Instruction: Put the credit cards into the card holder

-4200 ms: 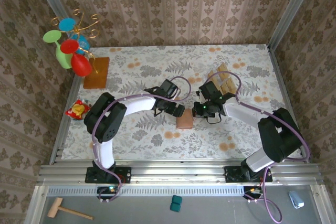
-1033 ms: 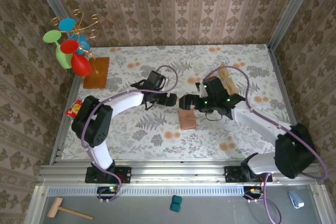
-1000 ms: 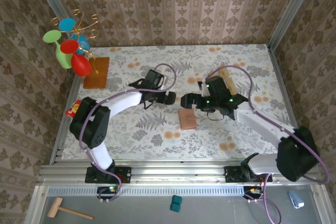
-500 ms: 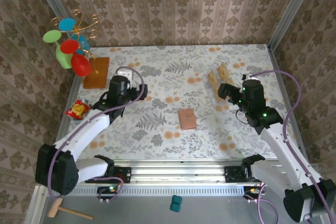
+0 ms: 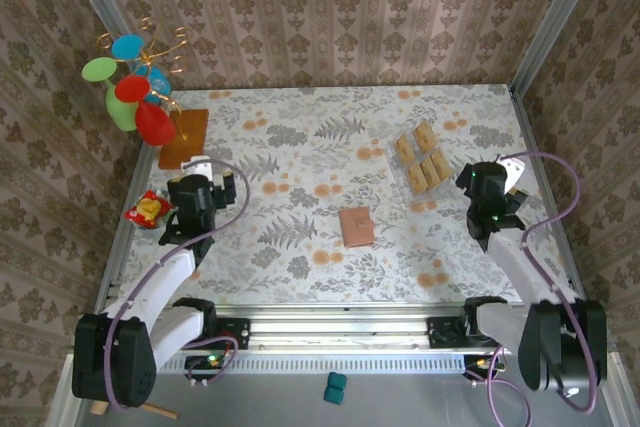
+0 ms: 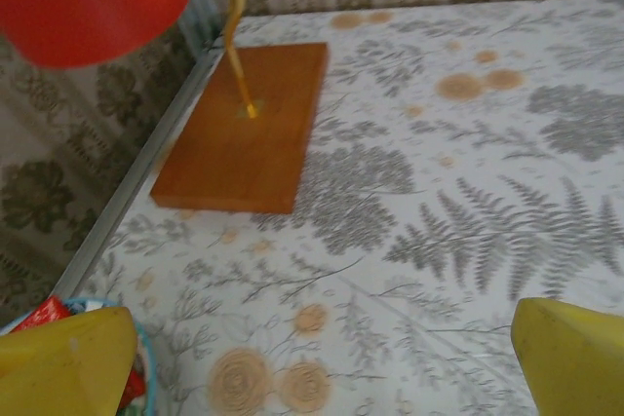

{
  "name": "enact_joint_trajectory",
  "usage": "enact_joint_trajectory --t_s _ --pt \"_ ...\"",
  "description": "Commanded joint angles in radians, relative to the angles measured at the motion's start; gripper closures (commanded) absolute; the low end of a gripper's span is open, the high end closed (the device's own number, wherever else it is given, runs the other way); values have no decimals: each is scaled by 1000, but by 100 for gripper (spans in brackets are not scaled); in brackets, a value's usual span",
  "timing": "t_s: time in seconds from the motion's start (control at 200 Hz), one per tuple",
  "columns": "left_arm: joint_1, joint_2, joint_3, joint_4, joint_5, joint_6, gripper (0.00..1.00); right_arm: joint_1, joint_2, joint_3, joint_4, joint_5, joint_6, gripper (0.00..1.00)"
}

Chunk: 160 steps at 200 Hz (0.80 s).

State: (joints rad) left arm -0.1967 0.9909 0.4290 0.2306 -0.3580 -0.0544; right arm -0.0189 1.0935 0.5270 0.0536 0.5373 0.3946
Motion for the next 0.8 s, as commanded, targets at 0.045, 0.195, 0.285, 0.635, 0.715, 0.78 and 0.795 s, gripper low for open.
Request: enact_joint_trajectory --t_s 0.045,0.195,0.285,0.635,0.715,0.78,0.795 --pt "29 110 -75 287 -33 63 0 -3 125 -75 272 101 -69 0" --pt "32 285 -97 494 -18 122 0 0 179 -90 387 7 -128 0" --pt "37 350 -92 573 3 139 0 -1 186 -122 494 -43 -165 0" --pt "116 526 -76 735 113 111 0 4 292 -197 820 -287 -244 0" --pt "121 575 -78 787 136 125 0 6 342 -205 869 -348 -272 0" --pt "123 563 -54 719 153 113 0 7 385 -209 920 -381 -283 0" --pt "126 566 -57 727 157 114 0 7 403 -214 946 -381 -283 0"
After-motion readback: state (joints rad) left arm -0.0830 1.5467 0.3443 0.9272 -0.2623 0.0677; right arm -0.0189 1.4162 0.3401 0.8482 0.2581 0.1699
